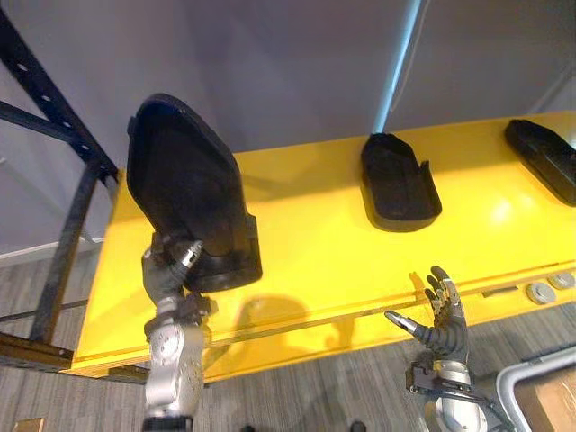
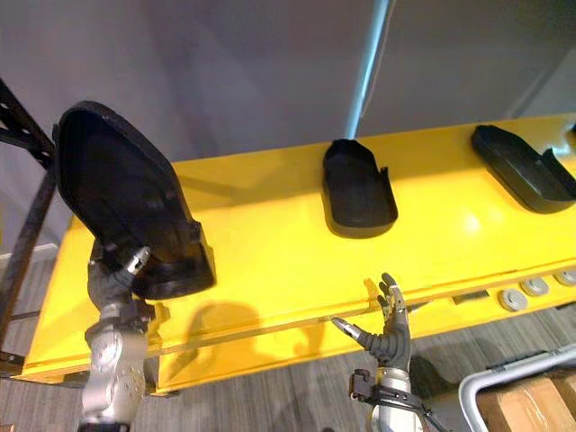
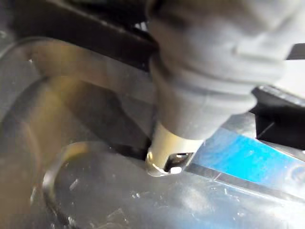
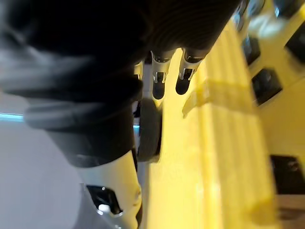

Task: Walk over and take plastic housings, then place them on the shelf

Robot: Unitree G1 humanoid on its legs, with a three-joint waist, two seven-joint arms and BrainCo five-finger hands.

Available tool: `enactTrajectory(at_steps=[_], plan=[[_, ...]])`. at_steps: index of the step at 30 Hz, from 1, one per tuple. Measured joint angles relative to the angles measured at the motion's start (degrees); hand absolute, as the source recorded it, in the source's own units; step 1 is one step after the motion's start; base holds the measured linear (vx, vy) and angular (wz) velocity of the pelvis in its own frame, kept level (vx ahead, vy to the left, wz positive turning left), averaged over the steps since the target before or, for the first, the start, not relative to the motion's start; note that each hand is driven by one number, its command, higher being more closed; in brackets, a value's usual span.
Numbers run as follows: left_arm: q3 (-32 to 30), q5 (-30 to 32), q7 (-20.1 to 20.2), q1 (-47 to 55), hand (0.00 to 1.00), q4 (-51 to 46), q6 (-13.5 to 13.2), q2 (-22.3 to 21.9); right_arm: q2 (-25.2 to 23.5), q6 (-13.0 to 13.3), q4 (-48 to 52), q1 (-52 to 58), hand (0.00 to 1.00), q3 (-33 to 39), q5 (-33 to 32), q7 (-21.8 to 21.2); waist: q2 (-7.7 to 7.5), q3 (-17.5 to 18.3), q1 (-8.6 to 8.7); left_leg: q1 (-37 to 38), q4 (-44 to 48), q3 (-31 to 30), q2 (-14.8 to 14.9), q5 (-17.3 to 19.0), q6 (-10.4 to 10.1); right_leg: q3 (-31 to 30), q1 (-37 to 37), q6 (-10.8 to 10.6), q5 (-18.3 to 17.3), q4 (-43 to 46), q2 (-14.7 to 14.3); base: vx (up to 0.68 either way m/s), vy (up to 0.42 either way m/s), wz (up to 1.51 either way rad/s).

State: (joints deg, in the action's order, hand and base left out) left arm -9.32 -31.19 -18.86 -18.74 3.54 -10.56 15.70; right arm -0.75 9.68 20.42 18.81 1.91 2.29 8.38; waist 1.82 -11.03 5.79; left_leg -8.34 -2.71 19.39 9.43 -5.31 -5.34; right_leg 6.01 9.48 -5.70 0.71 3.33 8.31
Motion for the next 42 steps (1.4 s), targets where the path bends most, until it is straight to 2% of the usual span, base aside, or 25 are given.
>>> enactTrajectory(at_steps=[2,3,6,8,10,11,13,19,23,26,30,32,37,38,42], plan=[[-0.04,-1.28,-0.71,-6.72,1.0,5.01,0.14,5.5,0.0,0.0,0.0,0.52,0.0,-1.14,0.0,-0.12,-0.22,-1.41,-0.02,-1.01,-0.07,0.71,-0.06,-0.41,0.2,-0.79,1.6,-0.16,0.59,0.07,0.0,-0.1,0.006,-0.15],[0.28,-2.24,-1.38,-12.91,1.0,10.13,0.43,10.51,0.0,0.01,0.0,0.92,0.0,-2.77,-0.38,-0.14,-0.22,-2.71,0.37,-1.91,-0.12,0.81,-0.25,-0.77,0.51,-0.98,2.62,-0.17,0.93,0.08,0.13,-0.1,0.009,-0.1],[3.22,-4.24,-1.6,-21.0,1.0,17.69,0.71,17.55,-0.02,0.38,0.16,1.54,0.0,-4.76,-1.0,-0.04,-0.62,-4.58,1.16,-2.56,-0.27,0.84,-0.48,-1.12,0.87,-1.09,3.46,-0.24,1.15,0.19,0.3,-0.05,0.009,-0.02],[8.14,-5.43,-1.01,-27.04,1.0,24.87,1.03,23.18,0.64,0.37,0.15,1.64,0.0,-6.9,-1.01,0.06,-1.1,-5.22,1.37,-3.37,-0.27,1.25,-0.51,-1.18,0.85,-1.73,4.6,-0.27,1.17,0.16,0.29,-0.02,0.006,-0.09],[11.37,-5.88,-0.06,-30.98,1.0,30.58,1.71,26.21,1.03,0.35,-0.19,1.37,0.0,-8.07,-1.02,0.06,-1.33,-6.06,1.63,-3.61,-0.27,1.4,-0.5,-1.2,0.88,-2.01,4.97,-0.29,1.24,0.15,0.25,0.01,0.0,-0.08],[13.88,-6.3,0.73,-32.9,1.0,34.39,2.92,28.0,1.19,0.35,-0.62,1.36,0.0,-8.95,-1.03,0.06,-1.51,-6.37,1.82,-3.6,-0.27,1.41,-0.44,-1.2,0.88,-2.23,5.07,-0.28,1.24,0.14,0.17,0.02,-0.005,-0.09],[17.15,-6.98,1.66,-34.82,1.0,38.87,4.77,29.35,1.48,0.35,-1.05,1.26,0.0,-10.52,-1.04,0.07,-1.61,-7.01,2.21,-3.6,-0.27,1.41,-0.4,-1.2,0.87,-2.39,5.11,-0.27,1.24,0.12,0.13,0.02,-0.004,-0.05],[17.63,-8.21,2.44,-35.18,1.0,39.29,5.63,31.19,2.36,0.32,-1.11,1.19,0.0,-12.34,-1.12,0.04,-1.77,-8.03,2.21,-3.5,-0.03,1.68,-0.33,-1.2,0.87,-3.61,5.27,-0.27,1.24,0.13,0.09,0.0,0.002,-0.04],[17.65,-12.0,1.64,-26.01,1.0,27.09,4.77,32.06,3.09,0.26,-1.28,1.2,0.0,-14.24,-1.1,0.05,-1.76,-8.03,1.95,-3.33,0.45,1.69,-0.13,-1.2,0.87,-3.75,5.03,-0.28,1.24,0.25,-0.01,0.0,0.0,-0.01],[17.32,-12.23,1.67,-19.63,1.0,19.56,4.4,32.1,3.08,0.26,-1.37,1.27,0.0,-14.32,-1.07,0.05,-1.72,-8.42,1.23,-2.35,0.18,1.47,0.08,-1.18,0.87,-3.57,4.26,-0.28,1.23,0.55,-0.27,0.0,0.0,0.0],[13.88,-8.27,2.9,-11.09,1.0,11.61,4.56,32.1,3.04,0.27,-1.62,1.61,0.0,-14.21,-0.98,0.04,-1.68,-8.44,0.93,-2.17,0.1,1.19,0.07,-1.18,0.87,-3.46,4.14,-0.3,1.22,0.72,-0.28,-0.05,0.019,0.01],[11.91,-5.42,3.63,-6.36,1.0,8.12,4.64,32.1,3.03,0.27,-1.66,2.16,0.0,-13.89,-0.98,-0.04,-1.66,-8.45,0.25,-1.88,0.07,1.27,0.05,-1.18,0.87,-3.6,4.12,-0.31,1.21,1.0,-0.28,-0.04,0.026,-0.03],[8.4,-2.89,4.95,-1.46,1.0,5.62,4.76,32.1,3.03,0.34,-3.32,2.7,0.0,-12.99,-0.99,-0.67,-1.64,-8.44,-0.43,-1.81,0.05,1.17,0.05,-1.28,0.85,-3.55,4.06,-0.31,1.21,1.08,-0.29,-0.01,0.006,0.0],[7.79,-2.85,4.92,-0.94,0.0,5.52,4.89,32.1,3.02,0.34,-3.57,3.1,0.0,-13.06,-0.99,-0.79,-1.61,-8.45,-0.51,-1.82,0.03,1.17,0.03,-1.29,0.86,-3.55,4.06,-0.31,1.21,1.07,-0.29,-0.01,0.031,0.01],[6.66,-2.72,4.21,-0.69,0.0,5.48,5.74,32.05,3.02,0.34,-3.57,3.63,0.0,-13.06,-0.99,-0.96,-1.59,-8.44,-0.45,-1.82,-0.08,1.09,0.0,-1.35,0.9,-3.49,4.03,-0.3,1.22,1.04,-0.28,0.0,0.008,0.0]])
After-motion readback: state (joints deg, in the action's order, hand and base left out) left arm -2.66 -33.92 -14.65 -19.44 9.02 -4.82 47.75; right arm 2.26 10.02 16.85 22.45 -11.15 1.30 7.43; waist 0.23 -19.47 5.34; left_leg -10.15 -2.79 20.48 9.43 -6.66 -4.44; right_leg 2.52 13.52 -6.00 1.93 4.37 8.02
